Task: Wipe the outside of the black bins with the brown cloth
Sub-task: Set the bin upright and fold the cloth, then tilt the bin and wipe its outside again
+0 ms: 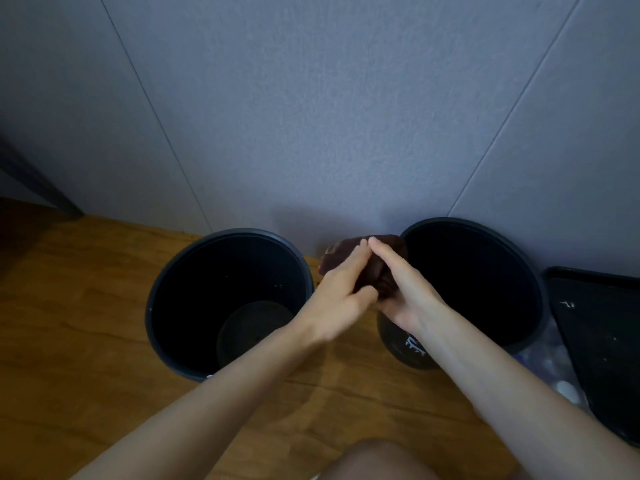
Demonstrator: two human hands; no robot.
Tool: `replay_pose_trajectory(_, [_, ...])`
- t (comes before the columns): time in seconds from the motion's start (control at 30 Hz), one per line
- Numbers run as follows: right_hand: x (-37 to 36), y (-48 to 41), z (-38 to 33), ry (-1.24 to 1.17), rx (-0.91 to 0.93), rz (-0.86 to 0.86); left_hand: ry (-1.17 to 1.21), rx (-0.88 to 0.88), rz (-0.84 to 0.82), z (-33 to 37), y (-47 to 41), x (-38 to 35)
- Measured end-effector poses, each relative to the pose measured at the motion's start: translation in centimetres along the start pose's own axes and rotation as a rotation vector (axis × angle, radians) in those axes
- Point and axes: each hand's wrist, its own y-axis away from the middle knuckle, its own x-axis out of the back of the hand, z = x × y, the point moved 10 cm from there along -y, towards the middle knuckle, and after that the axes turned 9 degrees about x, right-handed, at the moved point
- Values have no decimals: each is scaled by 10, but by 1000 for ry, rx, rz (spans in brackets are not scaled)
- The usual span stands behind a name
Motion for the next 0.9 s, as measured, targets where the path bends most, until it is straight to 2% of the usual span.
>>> replay_pose_trajectory(0.1, [10,-1,3,-38,-25,75,395,140,2,-18,1,16])
replay_pose_trajectory(0.13, [14,-2,2,-22,-28,98,491,167,64,-26,2,26])
replay_pose_trajectory(0.17, [17,-3,0,3,-28,115,490,214,170,-39,6,39])
replay_pose_trajectory(0.2, [19,-5,-2,28,-26,120,376,267,312,-55,11,56])
replay_pose_trajectory(0.23, [21,-5,-4,48,-26,117,135,328,452,-69,20,73])
replay_pose_trajectory(0.27, [21,-6,-5,61,-27,113,-152,409,501,-82,26,80])
replay_pose_trajectory(0.3, [21,-5,-5,63,-32,106,-387,513,428,-100,28,75])
replay_pose_trajectory(0.33, [21,-4,-4,65,-43,96,-531,619,283,-123,30,63])
replay_pose_trajectory(0.37, [19,-3,-3,74,-58,81,-596,694,143,-141,32,48])
replay_pose_trajectory(0.4, [18,-2,-2,93,-71,65,-641,719,68,-152,34,37])
replay_pose_trajectory(0.47, [15,-1,0,124,-88,34,-709,676,90,-158,29,32])
replay_pose_trajectory(0.7, [9,-6,-3,106,-42,-43,-675,547,308,-130,29,69])
replay_pose_trajectory(0.8, [10,-13,-8,115,5,-40,-526,534,396,-107,30,107])
replay_pose_trajectory(0.9, [7,-18,-12,238,94,-49,-203,525,413,-91,33,132])
